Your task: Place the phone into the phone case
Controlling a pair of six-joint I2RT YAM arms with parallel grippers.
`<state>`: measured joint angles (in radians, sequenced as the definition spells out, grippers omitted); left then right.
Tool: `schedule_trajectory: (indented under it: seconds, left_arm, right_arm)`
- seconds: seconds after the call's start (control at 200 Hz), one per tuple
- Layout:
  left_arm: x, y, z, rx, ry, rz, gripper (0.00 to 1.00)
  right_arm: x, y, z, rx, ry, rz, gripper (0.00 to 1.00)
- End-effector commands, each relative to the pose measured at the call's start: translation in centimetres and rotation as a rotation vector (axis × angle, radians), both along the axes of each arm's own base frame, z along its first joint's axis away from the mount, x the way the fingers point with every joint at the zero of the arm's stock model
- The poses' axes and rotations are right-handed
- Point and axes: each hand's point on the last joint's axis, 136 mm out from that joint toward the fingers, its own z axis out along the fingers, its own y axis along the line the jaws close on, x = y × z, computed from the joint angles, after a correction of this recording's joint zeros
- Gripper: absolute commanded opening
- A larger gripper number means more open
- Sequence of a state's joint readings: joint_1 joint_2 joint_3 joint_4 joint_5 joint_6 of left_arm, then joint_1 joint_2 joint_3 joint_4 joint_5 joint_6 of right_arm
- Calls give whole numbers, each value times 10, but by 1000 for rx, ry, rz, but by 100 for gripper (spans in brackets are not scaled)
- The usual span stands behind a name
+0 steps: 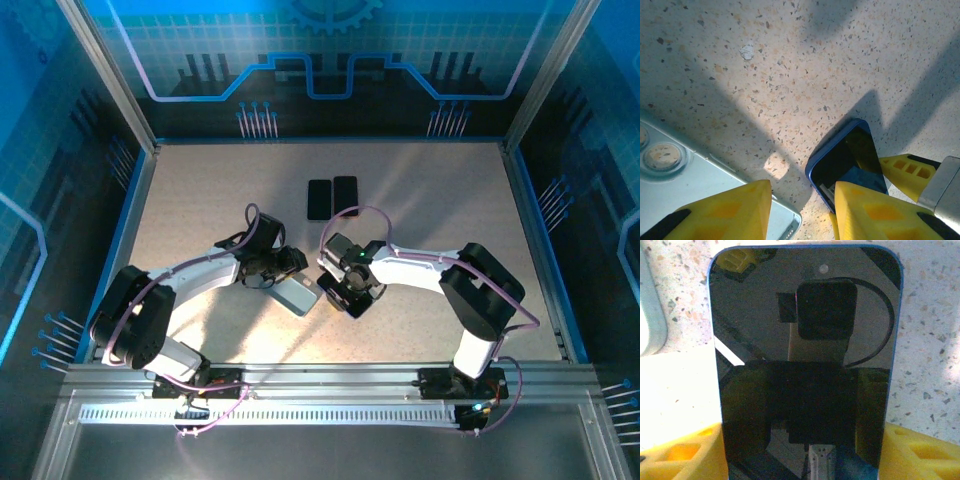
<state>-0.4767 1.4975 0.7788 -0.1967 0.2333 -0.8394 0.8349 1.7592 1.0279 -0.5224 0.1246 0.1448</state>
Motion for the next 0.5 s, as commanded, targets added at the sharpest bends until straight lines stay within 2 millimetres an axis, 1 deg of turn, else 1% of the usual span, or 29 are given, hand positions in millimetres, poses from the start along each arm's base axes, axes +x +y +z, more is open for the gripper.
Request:
schedule_trajectory:
  seconds: [0.0,0.205,0.31,0.38,0.495]
  left_arm:
    - [9,-4,3,-7,-4,-7,39]
    - [18,-12,4,-39,-22,-5,42]
    - [23,-19,8,-67,-33,-16,44]
    - [26,-25,10,-87,-38,-31,48]
    - [31,-33,13,-120,-45,-54,50]
  right_arm:
    - [1,-6,-18,-31,7,-3,61]
    - [6,-4,13,18,-26,-6,60]
    - [7,-4,28,46,-24,-8,60]
    - [7,-4,35,66,-24,-11,60]
    - [7,1,45,122,-2,-19,60]
